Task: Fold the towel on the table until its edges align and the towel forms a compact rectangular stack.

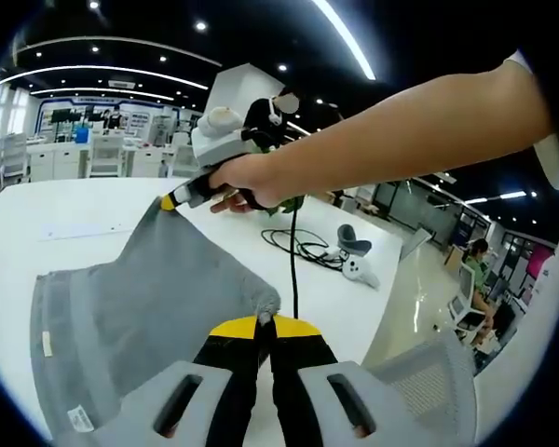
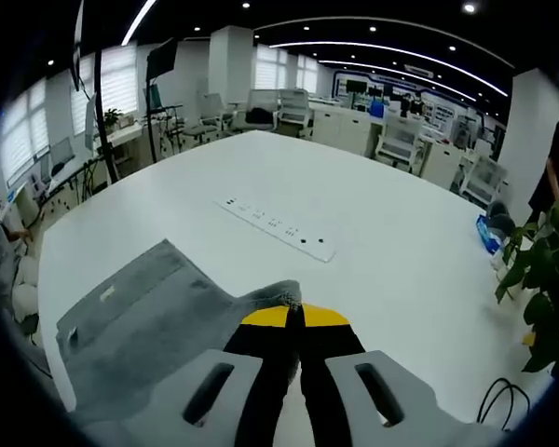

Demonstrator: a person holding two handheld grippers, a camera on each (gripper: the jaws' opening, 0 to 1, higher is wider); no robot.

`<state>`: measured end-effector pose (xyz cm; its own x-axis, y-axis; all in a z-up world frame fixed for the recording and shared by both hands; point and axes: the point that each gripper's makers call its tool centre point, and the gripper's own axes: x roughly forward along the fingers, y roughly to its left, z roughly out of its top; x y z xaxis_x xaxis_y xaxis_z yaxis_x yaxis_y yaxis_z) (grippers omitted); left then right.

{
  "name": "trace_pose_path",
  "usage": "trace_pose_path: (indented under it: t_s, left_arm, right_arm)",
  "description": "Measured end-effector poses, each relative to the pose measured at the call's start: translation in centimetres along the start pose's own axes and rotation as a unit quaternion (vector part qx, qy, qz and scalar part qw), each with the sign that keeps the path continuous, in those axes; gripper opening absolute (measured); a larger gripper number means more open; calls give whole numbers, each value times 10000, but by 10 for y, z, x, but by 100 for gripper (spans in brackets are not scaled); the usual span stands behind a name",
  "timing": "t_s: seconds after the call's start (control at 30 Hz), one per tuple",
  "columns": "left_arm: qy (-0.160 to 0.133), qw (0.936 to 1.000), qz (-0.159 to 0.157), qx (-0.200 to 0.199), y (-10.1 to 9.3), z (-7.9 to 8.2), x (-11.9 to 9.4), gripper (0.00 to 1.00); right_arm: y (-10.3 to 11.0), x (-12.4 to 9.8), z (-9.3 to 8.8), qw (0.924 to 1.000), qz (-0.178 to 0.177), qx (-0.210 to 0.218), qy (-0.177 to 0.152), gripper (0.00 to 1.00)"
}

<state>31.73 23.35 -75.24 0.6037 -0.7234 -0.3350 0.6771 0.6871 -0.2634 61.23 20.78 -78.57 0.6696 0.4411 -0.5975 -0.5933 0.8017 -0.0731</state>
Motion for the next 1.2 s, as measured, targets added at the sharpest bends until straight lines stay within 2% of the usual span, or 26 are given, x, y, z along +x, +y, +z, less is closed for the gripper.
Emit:
trace_pose_path:
  t_s: [0.37,0.53,0.67,1.2]
  left_arm:
    - [-181,9998,92,-72,10,6,-14,3]
    - [-243,9996,159,-15,16,6,-22,3]
    - [-246,9991,261,224,22,5,-28,3]
    - [-372,9981,422,259,36,8,-51,3]
  right_arm:
    - [10,-2,15,10000,-51,67,-45,0]
    - [17,-2,24,10000,-58,21,-74,0]
    - [21,0,30,9999,-62,31,-84,0]
    - [42,1,49,9999,-81,-24,-130,0]
